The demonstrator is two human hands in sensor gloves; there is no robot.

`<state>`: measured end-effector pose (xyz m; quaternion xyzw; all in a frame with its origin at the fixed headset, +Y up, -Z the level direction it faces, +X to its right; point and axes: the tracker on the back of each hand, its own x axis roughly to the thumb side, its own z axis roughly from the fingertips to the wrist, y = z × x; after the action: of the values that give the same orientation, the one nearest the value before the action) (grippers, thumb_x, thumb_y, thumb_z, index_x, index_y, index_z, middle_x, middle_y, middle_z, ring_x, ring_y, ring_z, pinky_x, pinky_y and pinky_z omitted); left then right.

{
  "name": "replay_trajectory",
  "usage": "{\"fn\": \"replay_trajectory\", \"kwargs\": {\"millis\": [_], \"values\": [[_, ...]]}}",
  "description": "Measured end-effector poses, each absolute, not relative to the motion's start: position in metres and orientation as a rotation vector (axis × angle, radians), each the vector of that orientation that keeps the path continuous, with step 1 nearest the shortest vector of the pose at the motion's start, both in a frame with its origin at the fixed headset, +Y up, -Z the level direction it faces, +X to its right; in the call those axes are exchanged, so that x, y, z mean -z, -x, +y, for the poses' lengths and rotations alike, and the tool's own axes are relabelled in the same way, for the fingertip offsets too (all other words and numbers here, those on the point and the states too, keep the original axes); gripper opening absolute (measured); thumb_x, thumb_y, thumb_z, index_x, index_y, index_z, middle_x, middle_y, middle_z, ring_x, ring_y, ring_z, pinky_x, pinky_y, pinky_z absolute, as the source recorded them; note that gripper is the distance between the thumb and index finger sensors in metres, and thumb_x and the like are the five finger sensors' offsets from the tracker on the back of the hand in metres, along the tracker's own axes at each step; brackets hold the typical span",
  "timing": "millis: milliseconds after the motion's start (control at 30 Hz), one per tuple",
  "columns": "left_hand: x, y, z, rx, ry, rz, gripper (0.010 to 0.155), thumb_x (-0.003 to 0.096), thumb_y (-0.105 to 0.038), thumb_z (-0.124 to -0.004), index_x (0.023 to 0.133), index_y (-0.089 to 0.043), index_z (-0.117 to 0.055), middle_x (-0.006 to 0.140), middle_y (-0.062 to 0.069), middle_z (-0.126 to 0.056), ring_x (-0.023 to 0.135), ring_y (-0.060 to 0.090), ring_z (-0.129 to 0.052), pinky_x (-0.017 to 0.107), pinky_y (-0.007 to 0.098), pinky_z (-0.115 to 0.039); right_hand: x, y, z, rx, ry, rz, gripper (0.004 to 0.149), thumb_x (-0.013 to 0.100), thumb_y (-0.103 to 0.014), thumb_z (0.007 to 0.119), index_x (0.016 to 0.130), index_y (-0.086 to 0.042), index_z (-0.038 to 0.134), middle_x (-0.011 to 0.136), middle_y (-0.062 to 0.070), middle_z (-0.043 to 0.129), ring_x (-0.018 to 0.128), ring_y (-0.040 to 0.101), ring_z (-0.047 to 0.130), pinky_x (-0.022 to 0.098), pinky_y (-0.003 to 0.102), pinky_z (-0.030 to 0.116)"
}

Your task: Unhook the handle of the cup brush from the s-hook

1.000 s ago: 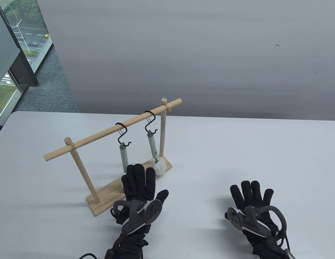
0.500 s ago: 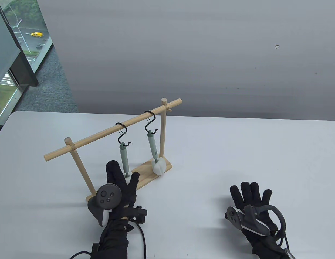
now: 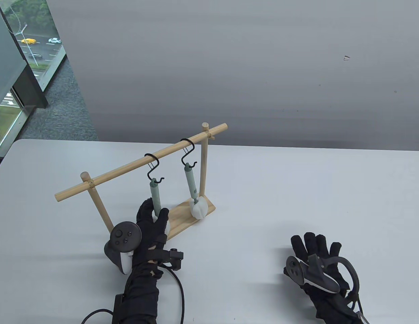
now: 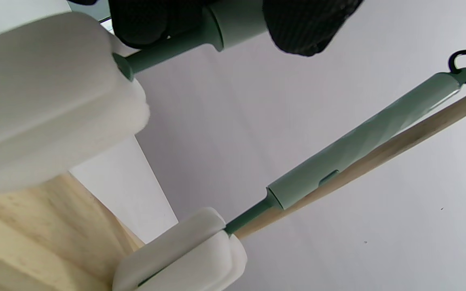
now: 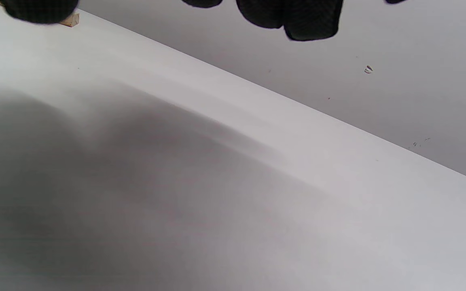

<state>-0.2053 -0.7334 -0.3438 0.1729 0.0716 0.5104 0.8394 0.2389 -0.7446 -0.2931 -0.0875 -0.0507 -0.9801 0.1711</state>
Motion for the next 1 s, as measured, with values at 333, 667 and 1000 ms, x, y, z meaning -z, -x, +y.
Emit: {"fn": "replay_trajectory", "kwargs": {"millis": [333, 667, 1000], "values": [[0.328, 0.189, -0.733, -1.131, -0.316, 0.115, 0.058, 0.0477, -0.042, -0.078, 0.095, -0.01, -0.068, 0.091, 0.016, -0.084, 0.077, 0.039, -0.093, 0.063, 0.062, -0.059, 0.294, -0.237, -0.747, 2.784, 0.272, -0.192, 0.088, 0.043, -0.064, 0.055, 0.108, -0.014, 0.023, 0.11, 0.028, 0.036, 0.102, 0.052, 0.052, 0.065, 0.074, 0.039], [0.311, 0.155, -0.723, -1.292, -0.276, -0.001, 0.058, 0.0477, -0.043, -0.078, 0.094, -0.008, -0.07, 0.083, 0.013, -0.093, 0.068, 0.035, -0.102, 0.061, 0.06, -0.063, 0.295, -0.236, -0.749, 2.795, 0.29, -0.211, 0.088, 0.044, -0.064, 0.055, 0.108, -0.013, 0.024, 0.11, 0.028, 0.036, 0.102, 0.052, 0.053, 0.065, 0.073, 0.04], [0.301, 0.145, -0.707, -1.32, -0.33, -0.074, 0.058, 0.0473, -0.044, -0.078, 0.092, -0.007, -0.073, 0.079, 0.01, -0.097, 0.064, 0.032, -0.105, 0.061, 0.059, -0.065, 0.295, -0.235, -0.75, 2.795, 0.298, -0.236, 0.087, 0.044, -0.063, 0.055, 0.108, -0.013, 0.024, 0.11, 0.027, 0.037, 0.102, 0.052, 0.054, 0.065, 0.073, 0.041]]}}
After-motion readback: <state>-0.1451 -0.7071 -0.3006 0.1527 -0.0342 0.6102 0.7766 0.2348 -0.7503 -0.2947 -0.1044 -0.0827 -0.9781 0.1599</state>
